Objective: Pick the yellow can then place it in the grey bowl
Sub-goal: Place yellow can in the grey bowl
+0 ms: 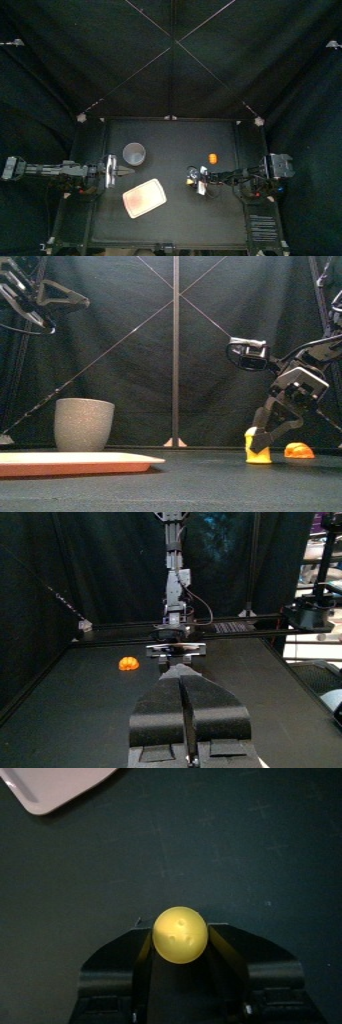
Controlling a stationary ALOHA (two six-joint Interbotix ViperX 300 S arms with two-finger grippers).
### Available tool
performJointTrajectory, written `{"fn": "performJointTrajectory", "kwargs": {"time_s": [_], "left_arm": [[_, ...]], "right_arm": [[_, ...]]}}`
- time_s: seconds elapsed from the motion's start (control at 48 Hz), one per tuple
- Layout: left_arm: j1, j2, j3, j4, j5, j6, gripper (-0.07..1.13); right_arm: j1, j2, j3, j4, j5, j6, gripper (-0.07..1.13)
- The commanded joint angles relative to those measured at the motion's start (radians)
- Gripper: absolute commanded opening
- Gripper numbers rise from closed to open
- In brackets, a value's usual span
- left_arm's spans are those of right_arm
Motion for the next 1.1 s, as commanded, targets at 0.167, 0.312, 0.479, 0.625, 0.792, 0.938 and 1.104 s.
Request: {"fn": "performJointTrajectory", "kwargs": {"time_s": [0.167,0.312,0.479,0.625,0.792,0.938,1.104], "left_arm": [[0.008,0.003,-0.014,0.000,-0.009,0.002,0.00],[0.009,0.003,-0.017,0.003,-0.009,0.002,0.00],[0.011,0.005,-0.018,0.003,-0.009,0.002,0.00],[0.011,0.006,-0.020,0.005,-0.009,0.002,0.00],[0.011,0.006,-0.021,0.009,-0.009,0.002,0.00],[0.012,0.005,-0.020,0.014,-0.009,0.002,0.00],[0.012,0.006,-0.018,0.015,-0.009,0.002,0.00]], "right_arm": [[0.002,-0.012,-0.061,-0.006,0.002,-0.003,0.59],[-0.020,-0.026,-0.187,-0.035,0.003,-0.015,0.59],[-0.143,0.014,-0.451,-0.167,-0.005,-0.009,0.59],[-0.221,0.143,-0.667,-0.235,-0.012,-0.002,0.59],[-0.244,0.324,-0.871,-0.239,-0.008,0.000,0.59],[-0.241,0.449,-1.023,-0.236,0.028,0.000,0.59],[-0.236,0.503,-1.114,-0.242,0.106,-0.002,0.61]]}}
